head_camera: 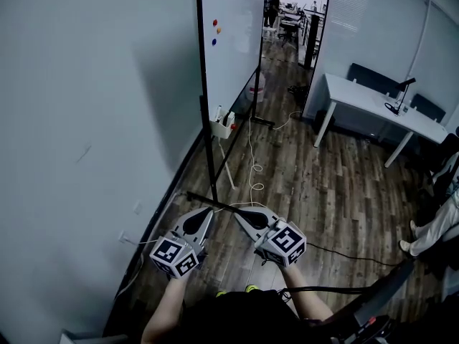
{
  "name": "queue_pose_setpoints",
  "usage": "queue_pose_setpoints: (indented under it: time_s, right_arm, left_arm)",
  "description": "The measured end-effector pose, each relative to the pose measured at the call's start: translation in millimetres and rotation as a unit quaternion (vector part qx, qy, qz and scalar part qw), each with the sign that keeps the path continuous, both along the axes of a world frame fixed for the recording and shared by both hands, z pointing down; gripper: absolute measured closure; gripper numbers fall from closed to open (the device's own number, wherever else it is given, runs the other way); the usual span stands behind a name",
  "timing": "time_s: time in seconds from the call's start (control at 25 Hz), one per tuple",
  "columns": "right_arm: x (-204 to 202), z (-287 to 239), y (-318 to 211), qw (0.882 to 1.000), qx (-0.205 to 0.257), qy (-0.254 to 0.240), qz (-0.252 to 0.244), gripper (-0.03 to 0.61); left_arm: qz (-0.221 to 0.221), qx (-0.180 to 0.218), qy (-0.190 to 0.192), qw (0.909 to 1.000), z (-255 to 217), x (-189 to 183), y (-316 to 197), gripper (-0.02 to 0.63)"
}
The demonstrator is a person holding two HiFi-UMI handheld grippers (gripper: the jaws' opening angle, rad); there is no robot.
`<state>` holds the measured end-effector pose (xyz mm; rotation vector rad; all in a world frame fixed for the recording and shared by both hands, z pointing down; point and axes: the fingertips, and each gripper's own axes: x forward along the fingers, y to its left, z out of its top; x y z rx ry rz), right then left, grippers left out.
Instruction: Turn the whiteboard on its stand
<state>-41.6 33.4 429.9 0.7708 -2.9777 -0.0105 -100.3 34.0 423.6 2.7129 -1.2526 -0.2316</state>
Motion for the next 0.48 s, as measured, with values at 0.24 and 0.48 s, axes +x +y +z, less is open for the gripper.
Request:
queue_pose_setpoints:
  time_s: [0.24,0.48]
  right_arm:
    - [-13,-3,8,1.0,0.007,0.0,-0.005,0.554]
    - [-19,-2,11,1.0,0.009,-0.001,-0.001,0.554]
  left_arm:
    - [0.007,0.0,-0.004,1.0,3,-6,3,0.601]
    - [0.018,-0.002,-0.003,0.9998,6,-7,4,0.601]
